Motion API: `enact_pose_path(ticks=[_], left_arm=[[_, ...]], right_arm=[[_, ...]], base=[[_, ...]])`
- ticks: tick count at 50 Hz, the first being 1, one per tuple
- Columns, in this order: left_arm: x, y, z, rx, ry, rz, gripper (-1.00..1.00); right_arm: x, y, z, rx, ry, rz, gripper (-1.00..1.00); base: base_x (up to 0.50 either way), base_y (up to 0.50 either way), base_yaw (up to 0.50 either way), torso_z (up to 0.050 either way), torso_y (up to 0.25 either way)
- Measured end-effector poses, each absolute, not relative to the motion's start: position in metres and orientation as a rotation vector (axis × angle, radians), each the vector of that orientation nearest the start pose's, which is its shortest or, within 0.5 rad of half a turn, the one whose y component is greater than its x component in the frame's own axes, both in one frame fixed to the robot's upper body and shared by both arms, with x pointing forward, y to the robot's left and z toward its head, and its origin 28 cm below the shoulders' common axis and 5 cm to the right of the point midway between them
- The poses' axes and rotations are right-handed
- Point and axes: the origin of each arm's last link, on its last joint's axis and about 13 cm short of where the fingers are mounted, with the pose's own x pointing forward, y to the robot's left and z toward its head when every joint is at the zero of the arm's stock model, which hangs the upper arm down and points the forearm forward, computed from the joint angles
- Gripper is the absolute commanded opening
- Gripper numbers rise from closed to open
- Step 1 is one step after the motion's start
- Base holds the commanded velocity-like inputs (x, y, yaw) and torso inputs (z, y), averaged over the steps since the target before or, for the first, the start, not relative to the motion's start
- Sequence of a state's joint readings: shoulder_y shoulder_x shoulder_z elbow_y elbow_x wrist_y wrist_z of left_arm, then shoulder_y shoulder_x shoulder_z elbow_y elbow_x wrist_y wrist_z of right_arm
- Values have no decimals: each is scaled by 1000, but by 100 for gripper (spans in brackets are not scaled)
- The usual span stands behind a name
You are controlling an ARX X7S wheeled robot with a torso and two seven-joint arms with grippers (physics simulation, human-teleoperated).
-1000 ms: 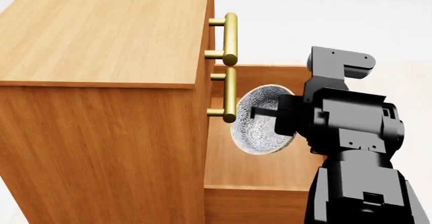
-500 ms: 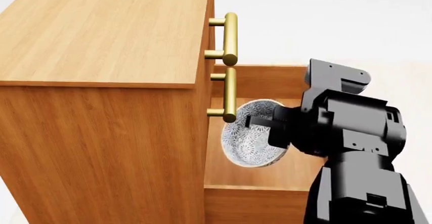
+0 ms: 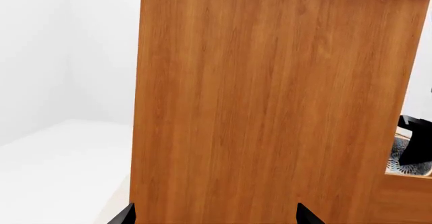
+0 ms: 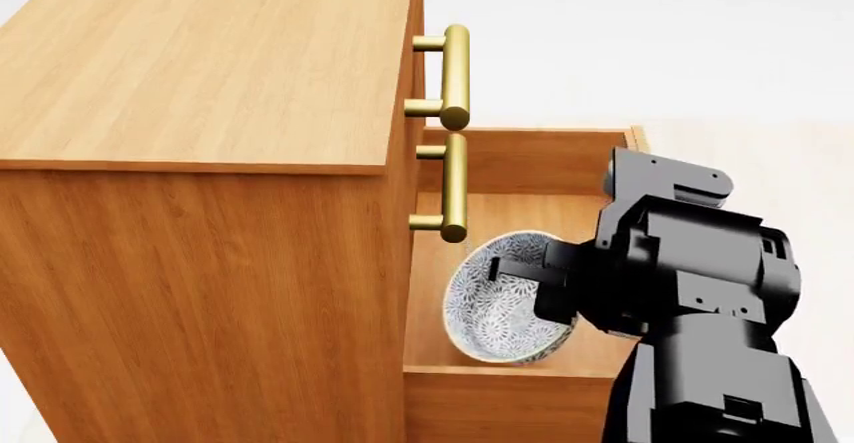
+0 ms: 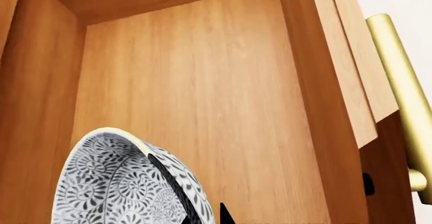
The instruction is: Put the bowl in the bottom drawer of the cabinet and close it.
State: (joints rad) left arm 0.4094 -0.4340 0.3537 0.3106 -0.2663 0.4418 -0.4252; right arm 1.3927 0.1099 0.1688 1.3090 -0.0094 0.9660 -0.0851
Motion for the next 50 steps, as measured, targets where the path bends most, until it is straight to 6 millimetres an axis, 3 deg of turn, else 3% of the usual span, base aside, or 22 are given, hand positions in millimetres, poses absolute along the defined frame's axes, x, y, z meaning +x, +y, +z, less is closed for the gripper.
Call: enact_pose_path(ticks=[6,7,30,50], left_arm=[[104,215,33,-119,-178,-18,100],[104,215,33,-119,-178,-18,100],[104,215,35,-120,-179,-17,100],[104,215,37,-120,-181,-21,100]], right_arm=[[394,-136,170,231,867,10,-100],[394,-136,169,232,867,10,100],[401,-140,176,148,764,57,100],[415,-158,231,-9,545,53,100]], base=[[0,0,0,0,0],[0,0,0,0,0],[0,0,0,0,0],[0,0,0,0,0]])
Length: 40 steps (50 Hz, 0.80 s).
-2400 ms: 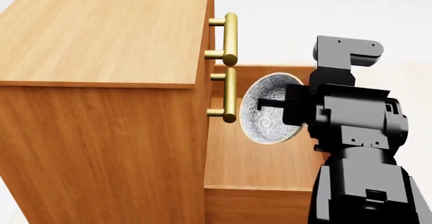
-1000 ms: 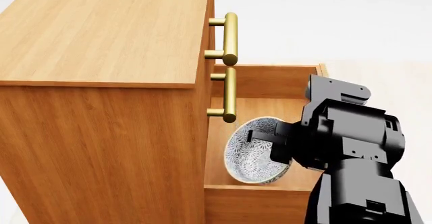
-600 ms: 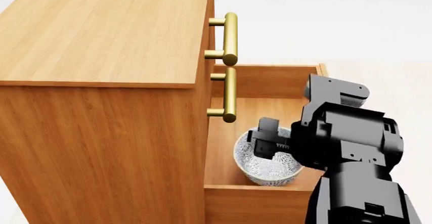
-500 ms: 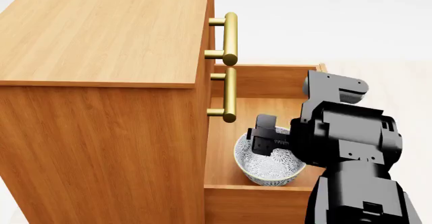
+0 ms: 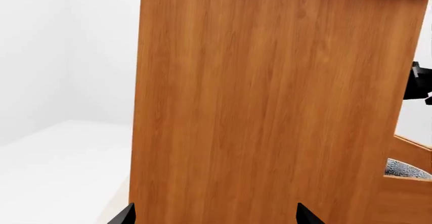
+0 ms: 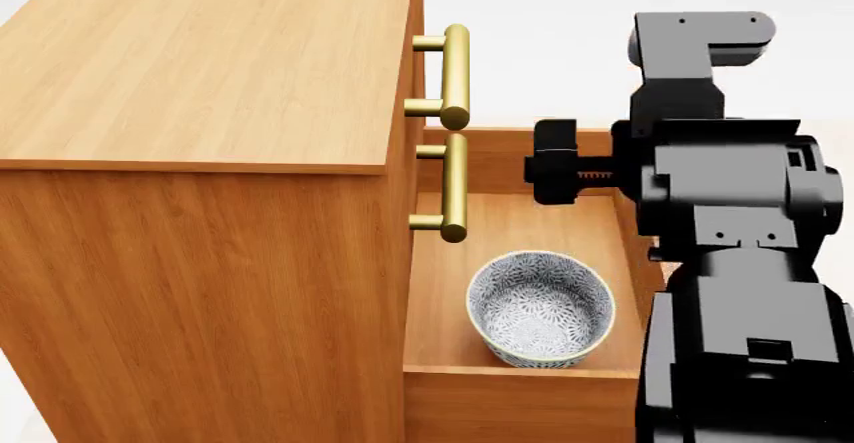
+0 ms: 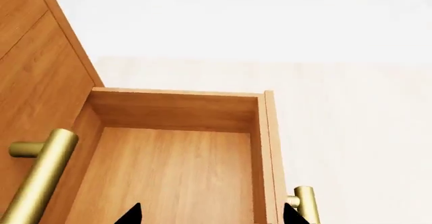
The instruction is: Put the bowl in the bottom drawer of the cabinet and close it.
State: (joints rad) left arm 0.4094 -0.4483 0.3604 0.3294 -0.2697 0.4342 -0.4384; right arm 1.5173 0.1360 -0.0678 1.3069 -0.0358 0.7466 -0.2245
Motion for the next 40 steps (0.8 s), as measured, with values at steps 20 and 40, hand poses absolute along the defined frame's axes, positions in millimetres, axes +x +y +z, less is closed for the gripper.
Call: enact_pose_path(ticks=[20,40], left_arm=[[103,215,37,-121,-192,-34,100],[103,215,39,-116,-198,-37,100]], right_arm=[[400,-194,251,-78,359,-94,100],[359,-229,242,-73,252,-246,100]], base=[[0,0,0,0,0],[0,0,0,0,0]])
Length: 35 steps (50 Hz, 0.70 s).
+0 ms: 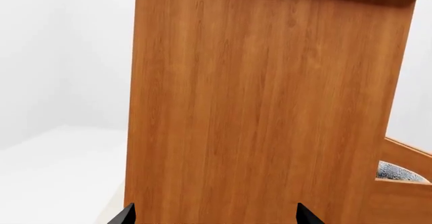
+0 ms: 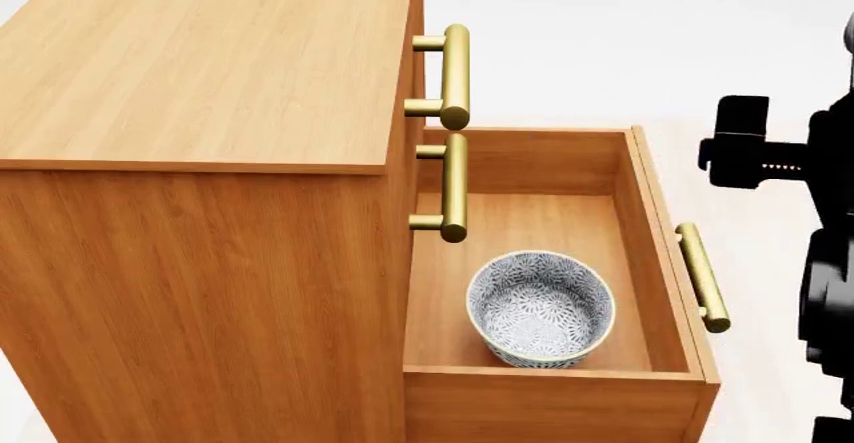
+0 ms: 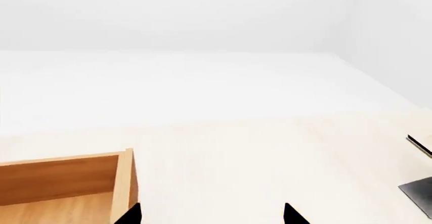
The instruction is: Put the bowl in the bottom drawer of the cabinet and close it.
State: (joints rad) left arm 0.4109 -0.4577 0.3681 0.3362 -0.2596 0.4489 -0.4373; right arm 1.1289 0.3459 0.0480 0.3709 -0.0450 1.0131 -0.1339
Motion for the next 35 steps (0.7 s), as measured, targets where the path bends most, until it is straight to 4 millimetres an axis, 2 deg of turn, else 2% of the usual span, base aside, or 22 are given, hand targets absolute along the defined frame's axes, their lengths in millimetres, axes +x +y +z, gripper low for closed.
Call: enact_pose_path(ticks=[19,35], left_arm=[[103,214,40,-114,-197,-37,100],[103,214,41,-113,-199,-36,100]], right_arm=[[331,-251,212,-75,215,-353,100],[317,-259,177,-87,245,-390,100]], base=[[0,0,0,0,0],[0,0,0,0,0]])
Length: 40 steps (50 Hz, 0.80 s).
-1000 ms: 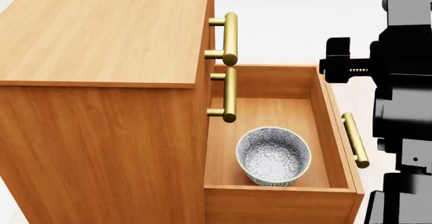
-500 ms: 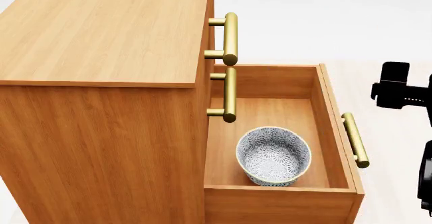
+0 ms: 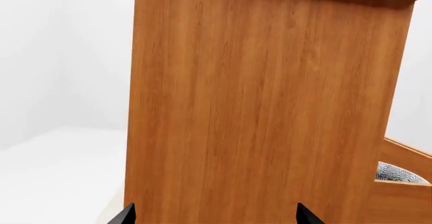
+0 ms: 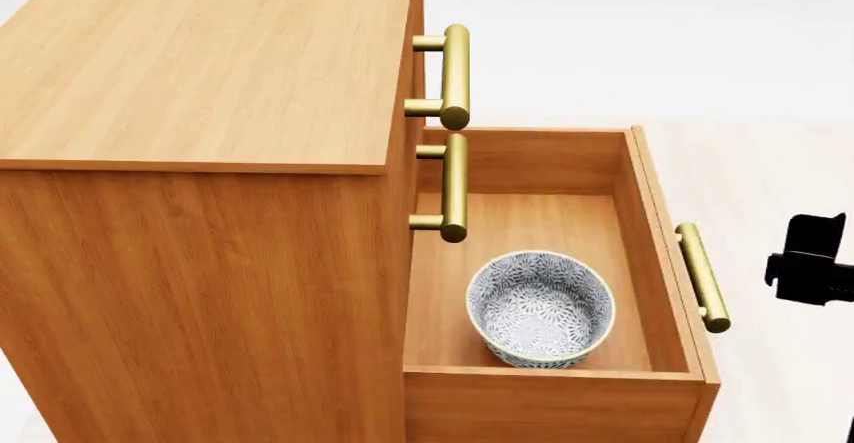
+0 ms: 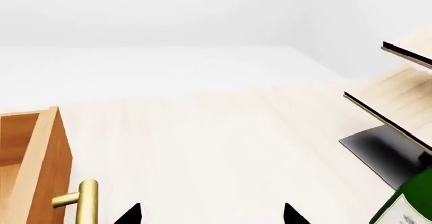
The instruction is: Put the bowl in the bottom drawer of the cabinet and close it.
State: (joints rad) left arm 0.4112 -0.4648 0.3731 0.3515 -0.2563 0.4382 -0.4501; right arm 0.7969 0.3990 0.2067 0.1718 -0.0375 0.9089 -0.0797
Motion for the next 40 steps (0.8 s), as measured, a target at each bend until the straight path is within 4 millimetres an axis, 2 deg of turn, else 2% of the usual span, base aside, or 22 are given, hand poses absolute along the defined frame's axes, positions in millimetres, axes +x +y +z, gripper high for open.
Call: enact_pose_path(ticks=[40], left_arm=[[103,215,41,-111,-200,-33,100]], right_arm=[[300,-263,118,-148,349,-411,100]], base=[[0,0,0,0,0]])
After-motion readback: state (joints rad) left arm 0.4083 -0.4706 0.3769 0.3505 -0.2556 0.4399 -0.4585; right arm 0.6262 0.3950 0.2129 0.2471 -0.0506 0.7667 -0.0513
